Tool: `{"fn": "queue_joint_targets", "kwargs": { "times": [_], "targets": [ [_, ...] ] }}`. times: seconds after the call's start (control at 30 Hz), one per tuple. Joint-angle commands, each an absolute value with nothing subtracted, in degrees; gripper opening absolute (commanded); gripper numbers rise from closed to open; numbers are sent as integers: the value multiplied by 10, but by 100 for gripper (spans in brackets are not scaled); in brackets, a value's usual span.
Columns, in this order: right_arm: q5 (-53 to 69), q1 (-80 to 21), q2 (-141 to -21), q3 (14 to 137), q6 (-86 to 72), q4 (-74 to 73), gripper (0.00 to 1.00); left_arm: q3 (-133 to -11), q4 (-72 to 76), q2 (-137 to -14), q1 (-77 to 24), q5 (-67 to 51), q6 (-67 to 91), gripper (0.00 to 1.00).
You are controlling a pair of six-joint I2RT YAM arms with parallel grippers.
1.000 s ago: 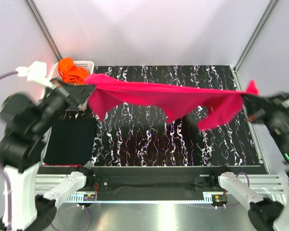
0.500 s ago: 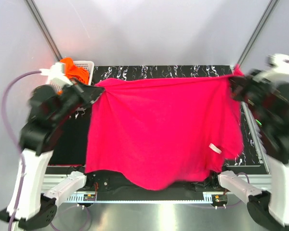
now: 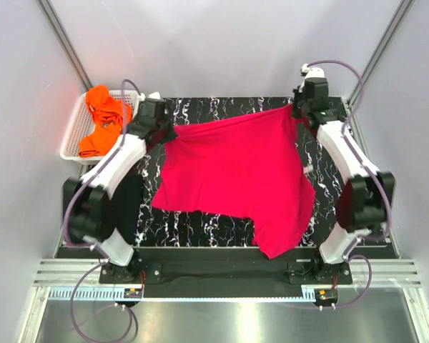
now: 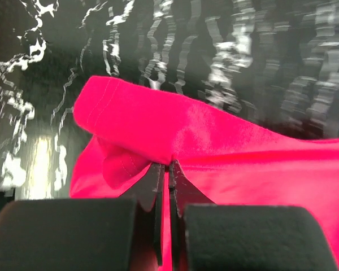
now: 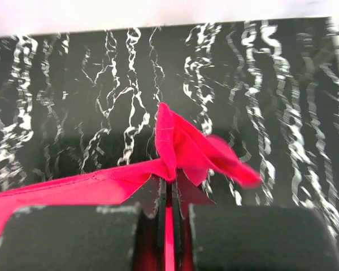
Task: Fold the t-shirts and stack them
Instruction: Flatten the tshirt out
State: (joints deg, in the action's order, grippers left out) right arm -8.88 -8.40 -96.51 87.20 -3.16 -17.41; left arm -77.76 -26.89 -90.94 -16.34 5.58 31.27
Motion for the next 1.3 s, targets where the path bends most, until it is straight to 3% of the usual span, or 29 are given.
{"fn": "queue_joint_targets", "kwargs": {
  "times": [0.0, 0.3, 0.33, 0.37, 0.4, 0.43, 0.47, 0.5, 0.53, 0.57, 0.63, 0.67, 0.73, 0.83, 0.97, 1.0, 1.03, 1.07, 1.13, 1.27],
  "targets": [
    [-99, -60, -1051, 955, -4, -71, 0, -835, -246, -1002, -130, 148, 270, 0],
    [-81, -52, -1220, 1097, -24, -91, 0, -1015, -313, -1149, -120, 178, 248, 0],
    [-79, -51, -1229, 1113, -27, -103, 0, -1029, -315, -1150, -120, 179, 244, 2],
    [-71, -48, -1243, 1130, -30, -132, 4, -1037, -319, -1155, -118, 180, 238, 14],
    [-48, -45, -1262, 1170, -32, -154, 9, -1055, -327, -1159, -116, 178, 234, 26],
    [-48, -44, -1264, 1179, -41, -171, 17, -1069, -342, -1164, -116, 189, 231, 56],
    [-56, -41, -1264, 1181, -47, -192, 56, -1082, -376, -1173, -117, 199, 233, 74],
    [-68, -40, -1268, 1199, -56, -216, 65, -1105, -394, -1178, -116, 206, 232, 80],
    [-68, -37, -1274, 1222, -77, -254, 68, -1113, -413, -1182, -116, 217, 231, 82],
    [-71, -33, -1281, 1267, -92, -338, 81, -1117, -442, -1178, -116, 220, 229, 82],
    [-73, -33, -1297, 1308, -132, -468, 86, -1093, -459, -1145, -117, 219, 231, 82],
    [-74, -33, -1301, 1344, -149, -510, 87, -1073, -461, -1127, -117, 211, 234, 77],
    [-35, -33, -1290, 1347, -183, -595, 100, -999, -461, -1068, -116, 182, 237, 73],
    [-19, -38, -1236, 1280, -220, -663, 100, -891, -461, -986, -116, 136, 249, 70],
    [61, -41, -1076, 1013, -242, -643, 100, -748, -463, -884, -117, 88, 271, 65],
    [74, -46, -1044, 960, -250, -628, 94, -730, -463, -868, -116, 75, 276, 62],
    [84, -45, -1014, 908, -257, -594, 73, -714, -465, -841, -117, 49, 280, 60],
    [94, -47, -954, 813, -271, -574, 64, -699, -464, -828, -116, 39, 291, 59],
    [105, -47, -907, 727, -303, -526, 28, -666, -466, -803, -116, 17, 298, 58],
    [117, -54, -846, 558, -352, -441, 21, -639, -470, -781, -115, 2, 307, 57]
  ]
}}
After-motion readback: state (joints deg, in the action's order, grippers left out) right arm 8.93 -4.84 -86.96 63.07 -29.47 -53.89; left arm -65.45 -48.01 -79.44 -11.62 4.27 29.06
